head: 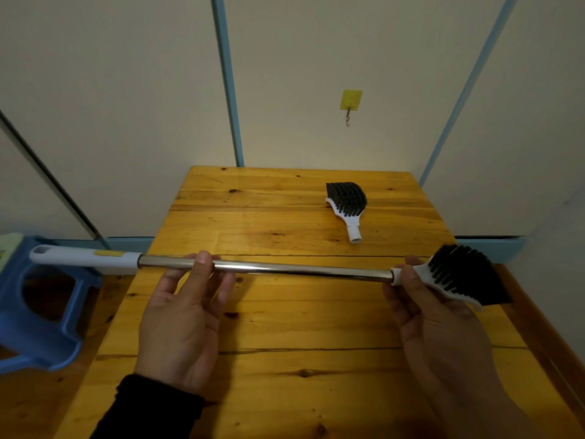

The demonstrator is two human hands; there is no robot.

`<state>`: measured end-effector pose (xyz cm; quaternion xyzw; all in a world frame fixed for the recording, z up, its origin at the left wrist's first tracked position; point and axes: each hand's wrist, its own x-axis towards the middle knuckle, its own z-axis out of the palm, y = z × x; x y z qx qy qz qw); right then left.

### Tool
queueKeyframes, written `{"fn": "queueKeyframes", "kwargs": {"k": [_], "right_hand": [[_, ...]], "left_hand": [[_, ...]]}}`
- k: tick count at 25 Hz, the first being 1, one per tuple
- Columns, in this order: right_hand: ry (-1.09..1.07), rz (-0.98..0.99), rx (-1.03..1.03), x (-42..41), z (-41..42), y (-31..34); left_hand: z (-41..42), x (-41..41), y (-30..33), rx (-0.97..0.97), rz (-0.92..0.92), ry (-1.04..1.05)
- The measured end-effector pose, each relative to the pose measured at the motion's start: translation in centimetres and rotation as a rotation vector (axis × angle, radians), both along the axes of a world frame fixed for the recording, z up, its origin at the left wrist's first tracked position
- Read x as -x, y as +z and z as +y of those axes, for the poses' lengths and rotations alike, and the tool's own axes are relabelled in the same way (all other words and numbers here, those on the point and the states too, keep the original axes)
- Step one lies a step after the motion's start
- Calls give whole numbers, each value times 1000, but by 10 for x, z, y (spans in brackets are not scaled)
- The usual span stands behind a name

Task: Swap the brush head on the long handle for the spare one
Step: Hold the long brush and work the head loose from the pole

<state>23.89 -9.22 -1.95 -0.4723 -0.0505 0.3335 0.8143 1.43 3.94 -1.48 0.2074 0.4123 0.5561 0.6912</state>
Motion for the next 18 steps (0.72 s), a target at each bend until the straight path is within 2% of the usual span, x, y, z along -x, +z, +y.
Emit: {"fn": "queueKeyframes", "kwargs": {"k": [10,18], "right_hand": [[-23,39,13,-2,-1,1],[-16,45,-6,-1,-1,3]], "left_hand": [[-2,-4,5,-15,-9,-51],[-3,-4,0,-16,-3,2]]}}
